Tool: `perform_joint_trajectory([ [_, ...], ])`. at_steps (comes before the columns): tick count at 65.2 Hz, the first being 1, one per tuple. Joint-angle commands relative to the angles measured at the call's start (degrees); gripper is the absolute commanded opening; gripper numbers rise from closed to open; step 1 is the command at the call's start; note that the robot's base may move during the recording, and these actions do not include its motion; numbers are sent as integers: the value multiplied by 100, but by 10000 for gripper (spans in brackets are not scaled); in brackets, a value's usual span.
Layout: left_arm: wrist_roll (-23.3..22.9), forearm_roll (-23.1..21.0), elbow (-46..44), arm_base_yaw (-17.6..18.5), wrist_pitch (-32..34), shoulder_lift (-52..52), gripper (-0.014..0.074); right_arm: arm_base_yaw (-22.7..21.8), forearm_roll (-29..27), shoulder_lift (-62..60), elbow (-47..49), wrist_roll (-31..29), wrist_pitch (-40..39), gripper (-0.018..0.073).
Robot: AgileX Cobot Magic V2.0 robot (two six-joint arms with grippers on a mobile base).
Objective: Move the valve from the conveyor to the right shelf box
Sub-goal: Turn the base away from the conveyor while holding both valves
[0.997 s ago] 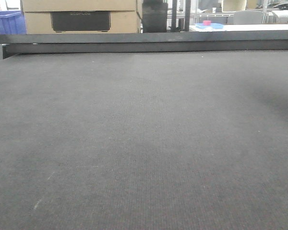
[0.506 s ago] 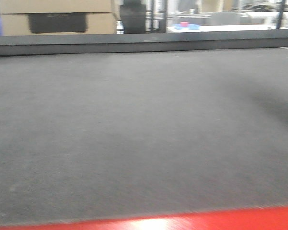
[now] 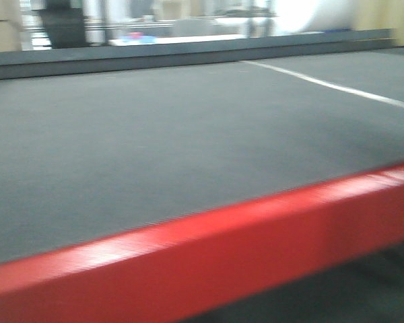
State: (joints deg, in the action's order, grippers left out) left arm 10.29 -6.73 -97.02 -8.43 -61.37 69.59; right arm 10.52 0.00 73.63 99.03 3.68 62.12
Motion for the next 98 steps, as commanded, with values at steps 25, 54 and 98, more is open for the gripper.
perform_joint_trajectory([
  [25, -41, -71, -88, 37, 259, -57, -111, -1, 104, -71, 95, -34, -384, -162],
  [54, -41, -71, -88, 37, 259, -57, -111, -1, 104, -71, 95, -34, -384, -162],
  [98, -41, -71, -88, 37, 259, -57, -111, -1, 104, -71, 95, -34, -384, -162],
])
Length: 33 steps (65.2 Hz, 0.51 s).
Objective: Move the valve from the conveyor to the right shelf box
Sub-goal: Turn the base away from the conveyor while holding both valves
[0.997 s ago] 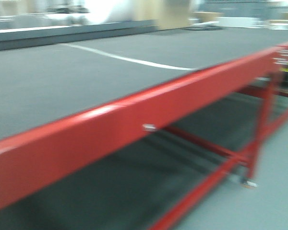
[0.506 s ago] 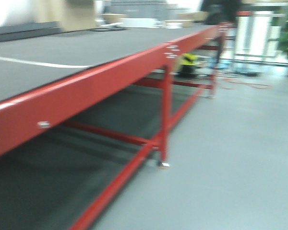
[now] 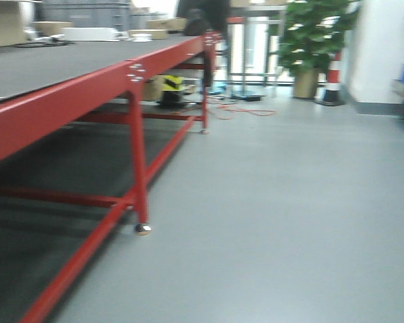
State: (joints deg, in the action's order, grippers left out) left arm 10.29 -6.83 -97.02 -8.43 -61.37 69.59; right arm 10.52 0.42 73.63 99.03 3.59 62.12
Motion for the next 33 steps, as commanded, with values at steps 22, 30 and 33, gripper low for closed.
perform_joint_trajectory([
  [22, -41, -61, -88, 37, 259, -57, -111, -1, 61, -71, 95, -24, -384, -162],
  [30, -41, -61, -88, 37, 259, -57, -111, -1, 61, -71, 95, -24, -384, -162],
  [33, -41, -61, -88, 37, 259, -57, -111, -1, 61, -71, 95, -24, -384, -162],
])
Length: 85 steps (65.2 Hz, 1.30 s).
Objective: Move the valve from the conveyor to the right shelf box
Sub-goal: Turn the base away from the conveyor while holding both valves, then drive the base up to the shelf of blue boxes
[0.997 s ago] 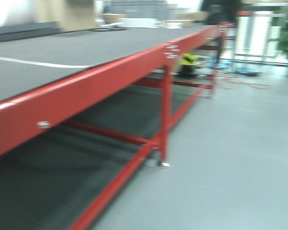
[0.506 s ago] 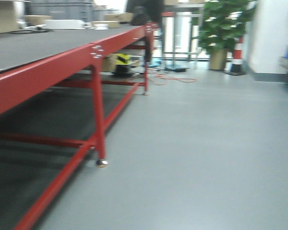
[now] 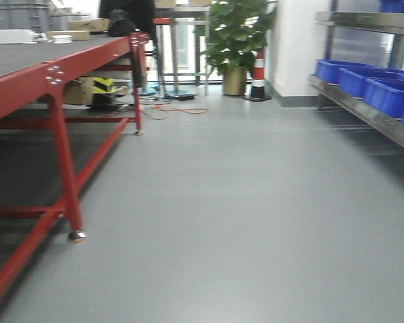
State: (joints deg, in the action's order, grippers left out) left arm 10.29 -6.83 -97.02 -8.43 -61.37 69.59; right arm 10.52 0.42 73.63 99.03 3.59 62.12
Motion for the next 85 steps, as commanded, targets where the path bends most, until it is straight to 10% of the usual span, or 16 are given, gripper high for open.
perform_joint_trajectory([
  [1, -41, -61, -88, 37, 259, -57, -111, -1, 61, -71, 95, -24, -384, -162],
  [85, -41, -61, -88, 37, 259, -57, -111, -1, 61, -71, 95, -24, -384, -162],
])
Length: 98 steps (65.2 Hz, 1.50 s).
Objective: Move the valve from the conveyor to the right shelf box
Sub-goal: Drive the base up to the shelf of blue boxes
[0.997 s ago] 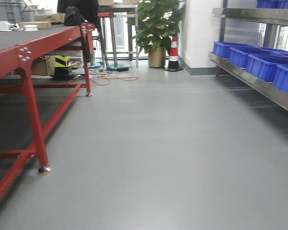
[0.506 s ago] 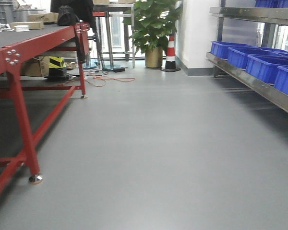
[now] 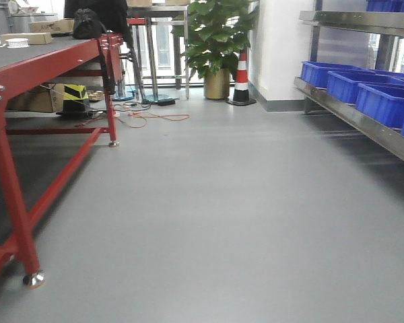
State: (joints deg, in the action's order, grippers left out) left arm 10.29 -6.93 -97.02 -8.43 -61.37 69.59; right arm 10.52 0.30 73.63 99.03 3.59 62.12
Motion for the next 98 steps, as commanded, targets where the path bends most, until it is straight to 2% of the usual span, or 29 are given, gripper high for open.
perform_joint_trajectory([
  [1, -41, -51, -88, 37, 259, -57, -111, -1, 73, -71, 95, -24, -384, -162],
  [98, -41, -51, -88, 37, 280, -57, -111, -1, 73, 71, 95, -24, -726, -162],
])
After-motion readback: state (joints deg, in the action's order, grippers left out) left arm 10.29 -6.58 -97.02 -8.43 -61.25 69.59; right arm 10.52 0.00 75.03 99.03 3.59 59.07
